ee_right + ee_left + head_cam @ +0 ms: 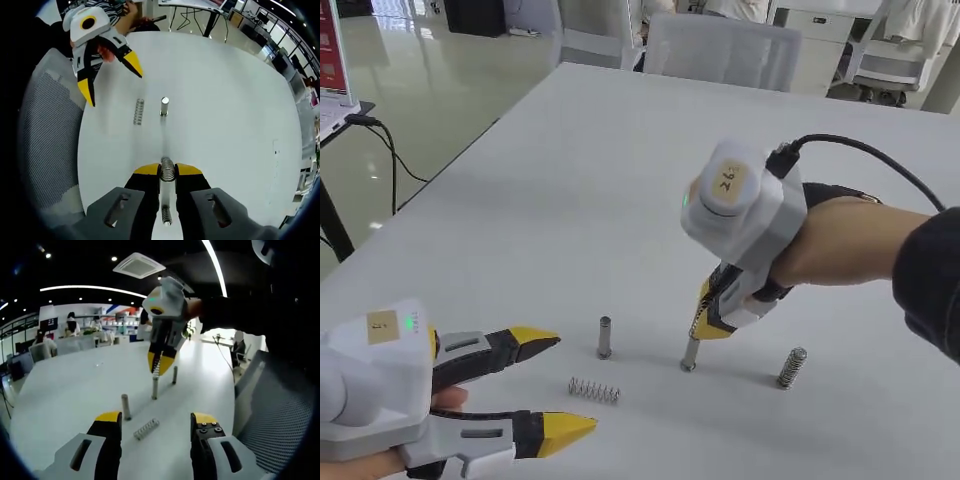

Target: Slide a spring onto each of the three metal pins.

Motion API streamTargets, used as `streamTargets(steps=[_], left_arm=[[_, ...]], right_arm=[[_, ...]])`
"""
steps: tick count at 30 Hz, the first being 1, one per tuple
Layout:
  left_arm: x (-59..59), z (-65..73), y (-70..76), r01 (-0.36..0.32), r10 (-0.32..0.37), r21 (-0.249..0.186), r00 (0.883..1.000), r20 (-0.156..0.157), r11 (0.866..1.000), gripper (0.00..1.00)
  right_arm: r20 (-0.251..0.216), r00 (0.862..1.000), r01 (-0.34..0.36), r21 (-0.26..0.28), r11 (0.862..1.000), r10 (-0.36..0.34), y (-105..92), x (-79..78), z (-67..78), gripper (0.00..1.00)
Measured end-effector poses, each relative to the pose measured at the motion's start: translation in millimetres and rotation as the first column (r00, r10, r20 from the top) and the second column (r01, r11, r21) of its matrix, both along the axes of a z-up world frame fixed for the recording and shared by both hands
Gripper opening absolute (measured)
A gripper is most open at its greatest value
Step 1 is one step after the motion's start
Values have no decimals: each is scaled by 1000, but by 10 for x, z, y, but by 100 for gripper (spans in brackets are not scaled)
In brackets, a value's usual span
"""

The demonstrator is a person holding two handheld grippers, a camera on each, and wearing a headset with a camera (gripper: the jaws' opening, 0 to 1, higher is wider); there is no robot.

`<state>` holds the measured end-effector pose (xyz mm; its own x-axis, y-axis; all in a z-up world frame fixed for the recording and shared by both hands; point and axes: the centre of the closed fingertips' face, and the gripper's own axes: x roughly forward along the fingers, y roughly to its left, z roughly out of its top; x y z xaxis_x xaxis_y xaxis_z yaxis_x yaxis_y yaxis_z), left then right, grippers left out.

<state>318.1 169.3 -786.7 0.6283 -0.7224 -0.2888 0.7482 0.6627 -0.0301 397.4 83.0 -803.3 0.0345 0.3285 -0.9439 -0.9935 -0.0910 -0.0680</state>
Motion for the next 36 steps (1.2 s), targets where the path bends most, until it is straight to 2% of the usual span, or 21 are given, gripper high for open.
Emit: streamTargets(steps=[11,26,36], left_arm=[[0,-7,-23,6,-6,5,1000,-3,1000,49],[-11,-29,-30,6,-5,11,1000,-10,1000,49],[-9,-40,-38,4,-4,14,1000,-15,1000,48]], right_arm=[[-15,1000,5,-12,1000,-5,-4,-8,-116,8],[-36,999,14,-47,999,-16,-29,-45,-382,8],[-36,999,16,-52,998,-18,-27,-36,-452,8]])
